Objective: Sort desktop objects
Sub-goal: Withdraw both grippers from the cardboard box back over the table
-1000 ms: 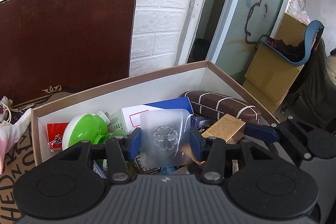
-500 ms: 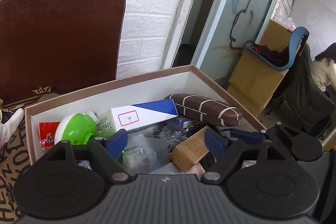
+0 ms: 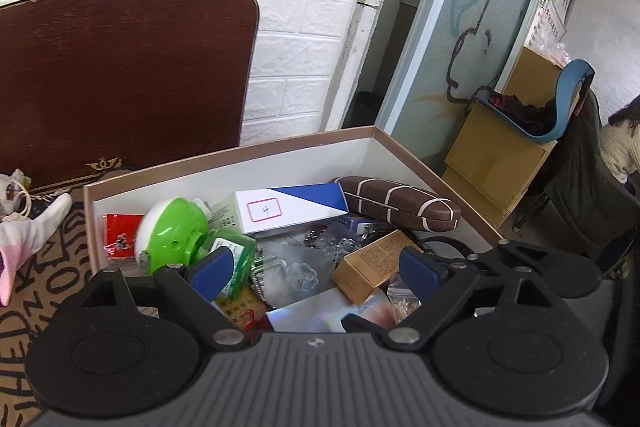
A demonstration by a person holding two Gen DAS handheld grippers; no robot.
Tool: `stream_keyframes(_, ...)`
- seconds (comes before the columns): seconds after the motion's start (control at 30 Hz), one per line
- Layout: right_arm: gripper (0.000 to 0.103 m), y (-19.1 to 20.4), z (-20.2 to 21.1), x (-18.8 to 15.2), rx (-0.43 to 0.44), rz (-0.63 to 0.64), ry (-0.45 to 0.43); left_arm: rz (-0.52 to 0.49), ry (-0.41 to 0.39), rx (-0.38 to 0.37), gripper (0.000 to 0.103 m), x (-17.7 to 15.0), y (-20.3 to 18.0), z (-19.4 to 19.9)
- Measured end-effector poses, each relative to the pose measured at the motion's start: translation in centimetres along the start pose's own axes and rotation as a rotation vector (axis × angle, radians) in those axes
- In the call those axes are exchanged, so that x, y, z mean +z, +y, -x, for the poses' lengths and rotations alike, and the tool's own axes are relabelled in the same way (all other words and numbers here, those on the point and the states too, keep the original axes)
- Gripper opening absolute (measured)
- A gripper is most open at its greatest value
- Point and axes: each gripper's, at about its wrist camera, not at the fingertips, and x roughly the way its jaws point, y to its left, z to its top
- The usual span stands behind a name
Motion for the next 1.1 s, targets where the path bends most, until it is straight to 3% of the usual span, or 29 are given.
stream_keyframes(0.2, 0.066, -0.4, -0.5, -0.1, -0.025, -0.06, 0.0, -0.001, -0.014, 0.019, 0.093, -0.2, 0.3, 1.4)
stream_keyframes(0.33, 0.079, 0.1, 1.4, -0.5, -0.02, -0.064, -0.039, 0.004, -0.029, 0.025, 0.095, -0.6, 0.2, 2.5)
stream_keyframes(0.47, 0.082, 0.7, 3.6, -0.7, -0.017, -0.067, -0.078, -0.006, -0.042, 0.045, 0.096, -1.4, -0.3, 4.0)
stream_keyframes(0.53, 0.091, 1.2, 4.5, -0.8, -0.019, -0.063, -0.093, -0.016, -0.048, 0.062, 0.096, -1.8, -0.5, 4.8)
stream_keyframes(0.7, 0.092, 2.6, 6.4, -1.4, -0.015, -0.055, -0.124, -0.047, -0.066, 0.125, 0.097, -3.2, -0.8, 6.8)
stream_keyframes(1.1, 0.092, 6.3, 9.7, -3.1, 0.003, -0.059, -0.142, -0.084, -0.08, 0.194, 0.097, -6.8, -0.8, 11.2)
